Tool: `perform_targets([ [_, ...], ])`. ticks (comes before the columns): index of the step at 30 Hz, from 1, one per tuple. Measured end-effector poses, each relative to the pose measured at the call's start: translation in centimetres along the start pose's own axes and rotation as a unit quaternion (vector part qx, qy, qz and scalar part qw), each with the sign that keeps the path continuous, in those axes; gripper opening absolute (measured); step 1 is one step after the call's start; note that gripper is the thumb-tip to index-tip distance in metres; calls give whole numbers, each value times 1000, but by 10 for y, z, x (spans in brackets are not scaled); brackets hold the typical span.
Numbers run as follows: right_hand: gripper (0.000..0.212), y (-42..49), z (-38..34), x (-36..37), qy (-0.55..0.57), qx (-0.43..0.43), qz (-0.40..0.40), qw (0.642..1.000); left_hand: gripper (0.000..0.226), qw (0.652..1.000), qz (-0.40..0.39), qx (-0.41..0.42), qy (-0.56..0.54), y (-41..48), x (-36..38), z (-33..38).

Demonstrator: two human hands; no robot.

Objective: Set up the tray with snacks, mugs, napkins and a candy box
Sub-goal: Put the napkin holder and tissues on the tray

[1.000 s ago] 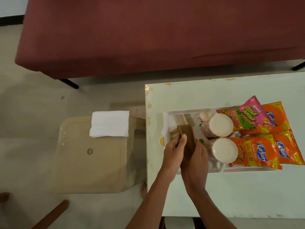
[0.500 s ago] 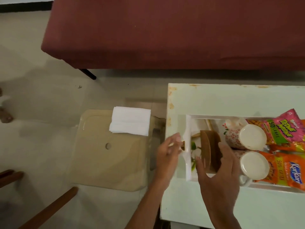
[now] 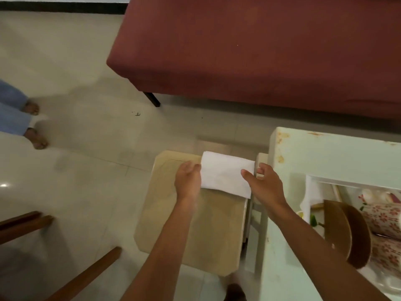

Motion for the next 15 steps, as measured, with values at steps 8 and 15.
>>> perform_targets([
  [8, 56, 15, 10, 22, -6, 34, 23, 999, 24, 999, -28, 21, 26, 16, 7, -3],
  [15, 21, 8, 6, 15, 85, 30, 2, 996, 29, 989, -95, 40, 109, 16, 7, -13],
])
Point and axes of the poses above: each hand's wrist, its own y-axis towards the middle knuckle, its own x-axis out of the palm, z = x × y, the point moved 2 cm from there along y, towards the middle knuckle, and after that the axes turned 7 degrees about -x, right-handed, at the moved point
